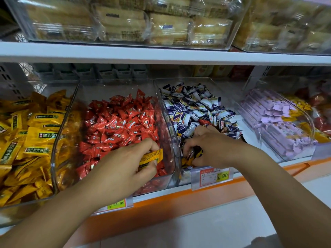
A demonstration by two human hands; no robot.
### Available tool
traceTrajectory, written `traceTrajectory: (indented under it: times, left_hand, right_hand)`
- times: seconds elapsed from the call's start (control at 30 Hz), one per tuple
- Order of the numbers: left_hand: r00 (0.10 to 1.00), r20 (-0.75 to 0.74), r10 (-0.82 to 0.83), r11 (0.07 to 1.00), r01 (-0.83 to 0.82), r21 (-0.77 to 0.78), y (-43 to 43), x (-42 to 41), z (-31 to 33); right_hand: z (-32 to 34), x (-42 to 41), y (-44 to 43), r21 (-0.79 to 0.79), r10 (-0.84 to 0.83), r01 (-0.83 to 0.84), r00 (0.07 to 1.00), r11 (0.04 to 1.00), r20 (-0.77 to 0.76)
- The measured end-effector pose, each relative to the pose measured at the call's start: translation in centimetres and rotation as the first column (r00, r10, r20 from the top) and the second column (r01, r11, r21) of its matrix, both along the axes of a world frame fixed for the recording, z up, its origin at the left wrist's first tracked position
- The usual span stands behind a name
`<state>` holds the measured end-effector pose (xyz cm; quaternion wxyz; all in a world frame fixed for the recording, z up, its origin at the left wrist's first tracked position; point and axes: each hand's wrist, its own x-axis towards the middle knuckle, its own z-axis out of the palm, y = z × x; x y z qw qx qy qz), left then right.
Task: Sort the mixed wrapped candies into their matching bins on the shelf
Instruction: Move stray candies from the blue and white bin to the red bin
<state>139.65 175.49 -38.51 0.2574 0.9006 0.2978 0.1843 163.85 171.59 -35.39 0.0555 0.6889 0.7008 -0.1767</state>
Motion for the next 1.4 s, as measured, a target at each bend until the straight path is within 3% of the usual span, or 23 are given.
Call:
traceTrajectory:
  times: [0.13,0.27,0.4,0.57,0.77,0.9,1.1,1.33,1.4]
  left_hand:
    - [0.999,0.033,0.005,1.000,-0.005,-0.001,-0.1,-0.1,0.0]
    - [0.998,0.064,0.008,1.000,-0.008,0.001,-0.1,0.0,0.1]
    - [0.996,0.087,0.018,1.000,-0.018,0.001,-0.1,0.3,0.2]
    - [0.995,0.097,0.015,1.000,-0.016,0.008,-0.1,0.4,0.4]
    - [0.990,0.134,0.033,0.998,-0.026,-0.054,-0.1,0.2,0.3]
    - [0.974,0.196,0.113,0.993,-0.113,-0.010,0.1,0.4,0.1]
    - [0.974,0.211,0.086,0.996,-0.077,-0.050,-0.3,0.5,1.4]
    - [0.953,0.288,0.096,0.995,-0.082,-0.060,-0.3,1.0,1.3]
    - [0.945,0.301,0.125,0.991,-0.106,-0.078,-0.3,1.0,1.3]
  right_hand:
    - [-0.7,0.2,-0.1,0.071,0.036,-0.029,0.994,0.997,-0.106]
    - [-0.7,0.7,-0.5,0.122,-0.009,0.044,0.962,0.992,-0.273]
    - [-0.3,0.7,-1.0,0.207,-0.061,0.184,0.868,0.961,-0.493]
    - [0.0,0.7,-1.1,0.282,-0.060,0.307,0.765,0.909,-0.641]
    - [0.2,-0.3,-0.8,0.314,-0.061,0.395,0.700,0.864,-0.712]
    - [1.0,-1.1,-1.0,0.328,0.017,0.440,0.577,0.836,-0.816]
    - [1.8,-3.7,-1.8,0.302,0.106,0.443,0.414,0.844,-0.904]
    - [0.6,-6.8,-1.6,0.285,0.118,0.390,0.399,0.876,-0.909]
    - [0.7,-6.8,-1.6,0.251,0.105,0.390,0.358,0.886,-0.928]
